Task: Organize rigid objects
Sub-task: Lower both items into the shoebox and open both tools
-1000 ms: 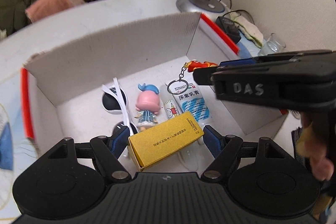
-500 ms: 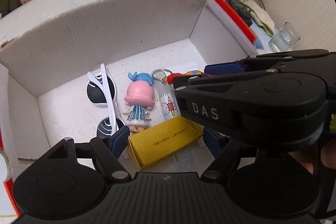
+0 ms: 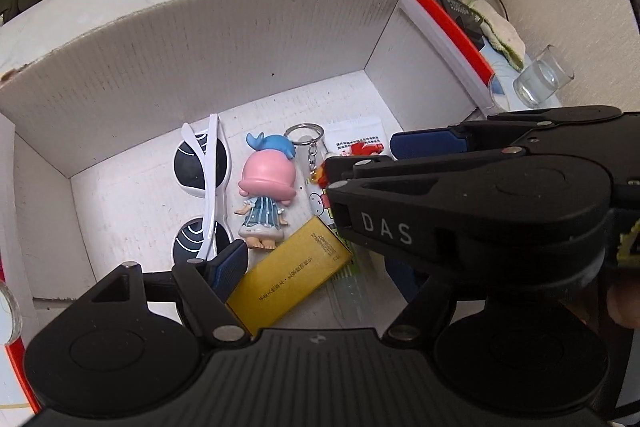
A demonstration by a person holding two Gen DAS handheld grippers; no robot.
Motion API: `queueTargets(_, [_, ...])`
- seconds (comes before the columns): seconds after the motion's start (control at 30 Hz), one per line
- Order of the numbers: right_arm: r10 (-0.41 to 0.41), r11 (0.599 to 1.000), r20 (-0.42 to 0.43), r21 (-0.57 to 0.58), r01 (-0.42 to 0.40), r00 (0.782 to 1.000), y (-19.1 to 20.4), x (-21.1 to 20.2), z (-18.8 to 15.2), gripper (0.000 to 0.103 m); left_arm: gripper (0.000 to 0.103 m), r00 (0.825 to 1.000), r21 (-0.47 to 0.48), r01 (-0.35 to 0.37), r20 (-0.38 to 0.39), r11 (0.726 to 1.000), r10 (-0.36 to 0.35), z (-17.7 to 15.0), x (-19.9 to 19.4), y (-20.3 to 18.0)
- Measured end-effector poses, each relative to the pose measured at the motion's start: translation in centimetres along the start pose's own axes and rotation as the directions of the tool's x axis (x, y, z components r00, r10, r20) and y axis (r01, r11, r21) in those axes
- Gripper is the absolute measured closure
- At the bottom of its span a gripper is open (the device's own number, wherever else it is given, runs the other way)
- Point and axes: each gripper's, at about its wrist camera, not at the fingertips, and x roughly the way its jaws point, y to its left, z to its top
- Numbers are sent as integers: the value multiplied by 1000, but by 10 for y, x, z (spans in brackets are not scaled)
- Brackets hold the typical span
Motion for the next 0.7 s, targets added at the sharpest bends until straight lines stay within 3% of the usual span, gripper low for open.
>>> queueTargets(0.17, [8,1000,12,0,-8,1000,2,-7,-2,53,28,999,11,6,38,1000,-6,-4,-11,-1])
queueTargets(0.4, [26,1000,50,-2,-26,998,6,-29,-5,52,25,995,12,-3,99,1000,2,-15,-37,0])
queueTargets(0.7, [46,999,127,-21,-44,991,18,-69,-9,42,25,974,3,-30,225,1000,29,-32,-81,7])
